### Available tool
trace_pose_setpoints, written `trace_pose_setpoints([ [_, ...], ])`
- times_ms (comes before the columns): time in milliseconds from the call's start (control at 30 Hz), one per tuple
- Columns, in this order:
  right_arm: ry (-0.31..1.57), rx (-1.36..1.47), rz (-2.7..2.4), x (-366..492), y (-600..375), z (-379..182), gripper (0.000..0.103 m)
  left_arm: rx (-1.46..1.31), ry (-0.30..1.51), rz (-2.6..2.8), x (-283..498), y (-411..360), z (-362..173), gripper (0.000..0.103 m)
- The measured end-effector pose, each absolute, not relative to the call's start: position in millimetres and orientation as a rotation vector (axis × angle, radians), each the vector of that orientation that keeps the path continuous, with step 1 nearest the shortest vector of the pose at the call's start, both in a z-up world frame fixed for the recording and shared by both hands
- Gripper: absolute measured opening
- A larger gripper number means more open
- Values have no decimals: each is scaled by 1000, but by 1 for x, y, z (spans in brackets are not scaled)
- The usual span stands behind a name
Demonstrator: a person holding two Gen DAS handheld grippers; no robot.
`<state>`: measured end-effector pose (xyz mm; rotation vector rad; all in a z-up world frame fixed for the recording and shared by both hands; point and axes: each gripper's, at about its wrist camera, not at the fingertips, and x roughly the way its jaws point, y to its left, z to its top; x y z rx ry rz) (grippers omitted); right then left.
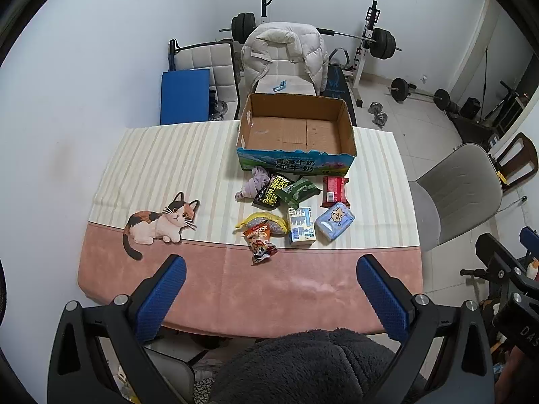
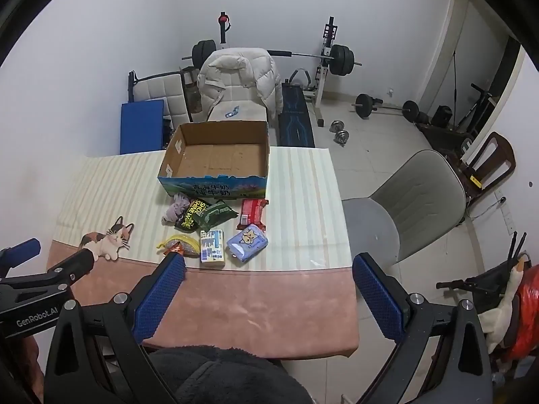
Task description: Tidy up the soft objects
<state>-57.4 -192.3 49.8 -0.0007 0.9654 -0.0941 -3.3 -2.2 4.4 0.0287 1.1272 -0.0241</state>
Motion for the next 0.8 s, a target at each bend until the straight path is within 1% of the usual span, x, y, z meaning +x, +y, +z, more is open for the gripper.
trace_pose_setpoints([
  [267,952,2,-97,-64,-192,47,102,18,1101,-22,-15,-1,15,103],
  [800,941,9,-101,-67,-193,50,102,12,1080,-27,-19,-3,12,103],
])
